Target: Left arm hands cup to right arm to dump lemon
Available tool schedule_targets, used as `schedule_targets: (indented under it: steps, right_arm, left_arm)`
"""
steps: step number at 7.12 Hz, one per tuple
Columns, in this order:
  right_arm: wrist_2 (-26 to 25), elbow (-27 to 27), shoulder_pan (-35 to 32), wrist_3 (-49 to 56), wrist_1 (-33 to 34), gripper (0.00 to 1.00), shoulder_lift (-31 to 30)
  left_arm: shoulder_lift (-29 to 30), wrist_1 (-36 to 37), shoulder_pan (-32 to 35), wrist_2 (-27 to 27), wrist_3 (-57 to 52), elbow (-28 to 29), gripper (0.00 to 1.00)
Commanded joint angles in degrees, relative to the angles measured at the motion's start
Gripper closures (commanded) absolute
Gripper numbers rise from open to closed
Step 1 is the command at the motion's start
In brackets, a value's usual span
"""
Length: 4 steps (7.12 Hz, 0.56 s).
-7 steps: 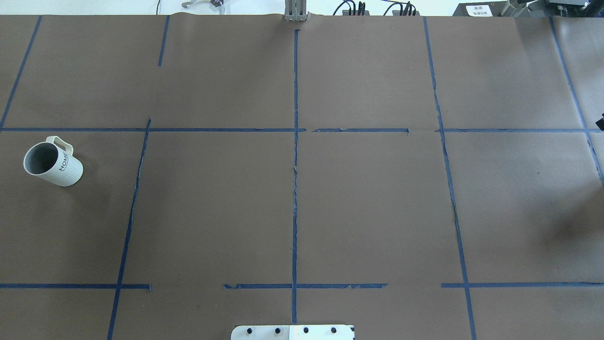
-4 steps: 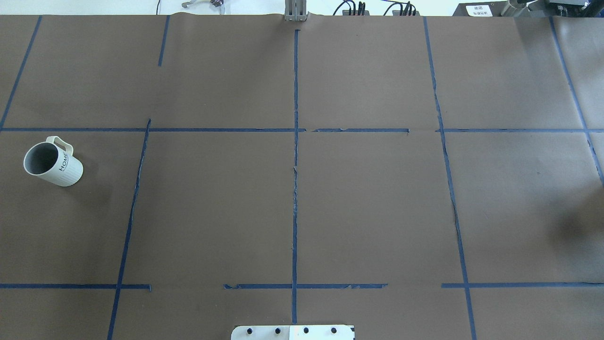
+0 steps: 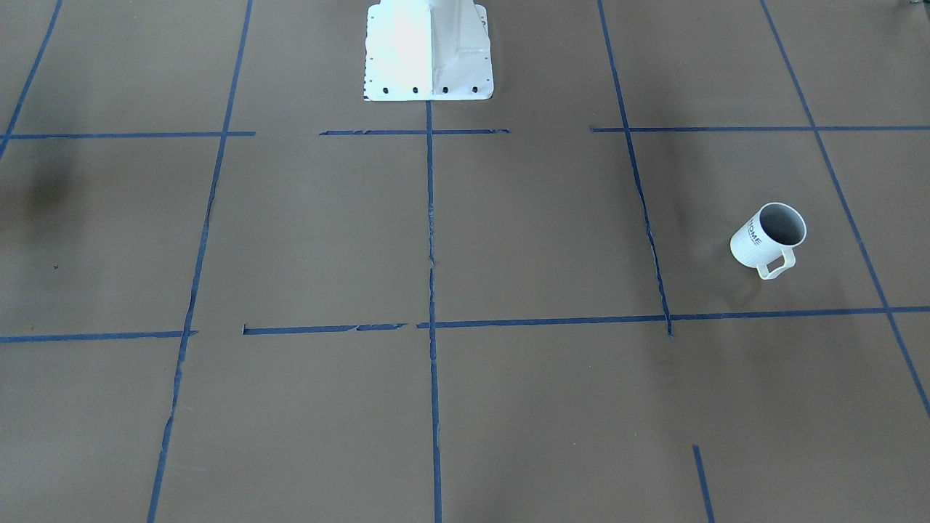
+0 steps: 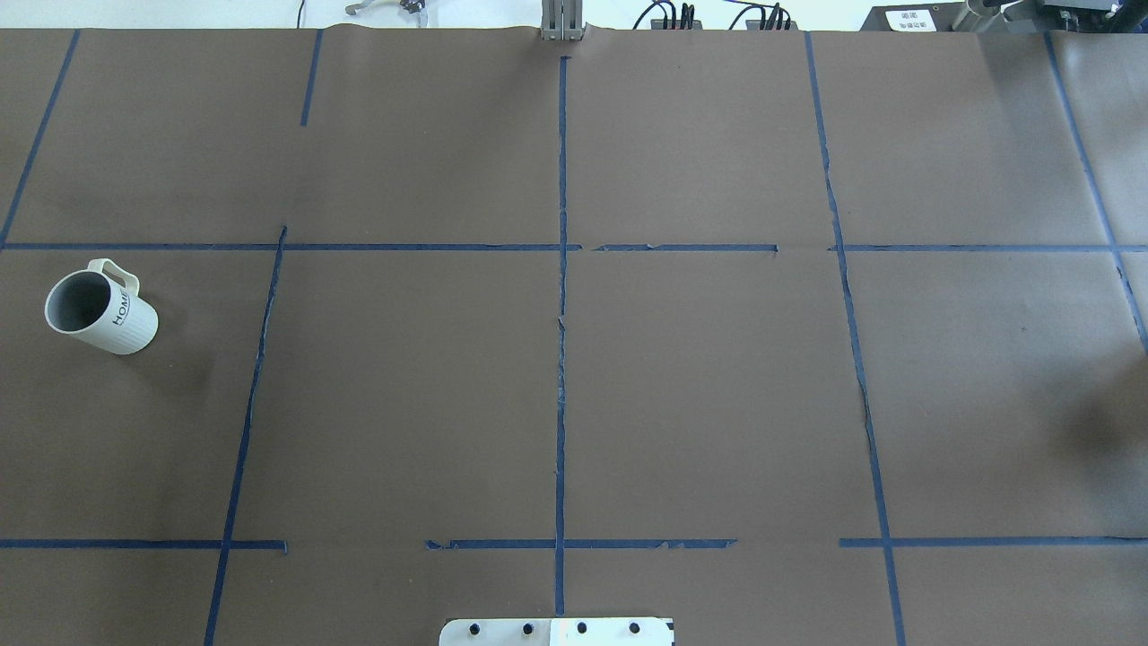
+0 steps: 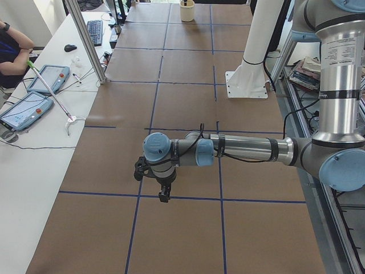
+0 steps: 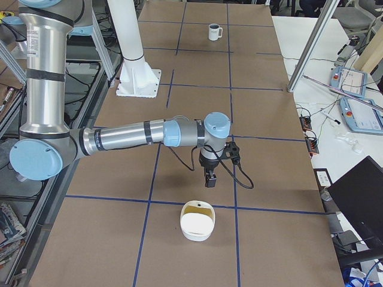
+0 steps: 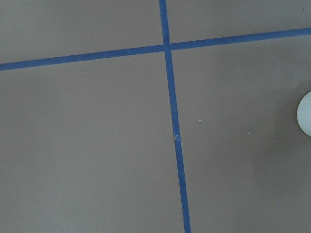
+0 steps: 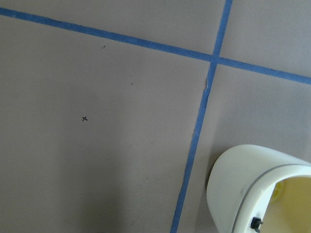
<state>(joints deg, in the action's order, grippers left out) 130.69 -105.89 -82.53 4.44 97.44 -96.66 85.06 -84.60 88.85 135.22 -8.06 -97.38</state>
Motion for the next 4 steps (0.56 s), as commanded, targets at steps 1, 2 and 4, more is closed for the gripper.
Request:
schedule_targets:
  steps: [1,2,4]
  right_arm:
    - [-0.3,-0.2,-0.7,0.0,-0.1,0.0,-1.0]
    - [-0.3,-0.2,-1.0,0.0,0.0,0.0,-1.4]
    - [0.0,-0.2,-1.4,-0.1,0.0,0.0,-2.0]
  left_arm:
    - [-0.1,-0.1,0.0,-0.2,0.1,0.4,0.0]
    - [-0.1,-0.1,0.0,-0.2,0.1,0.4,0.0]
    - [-0.9,-0.1,0.0,-0.3,0.0,-0.4,0.0]
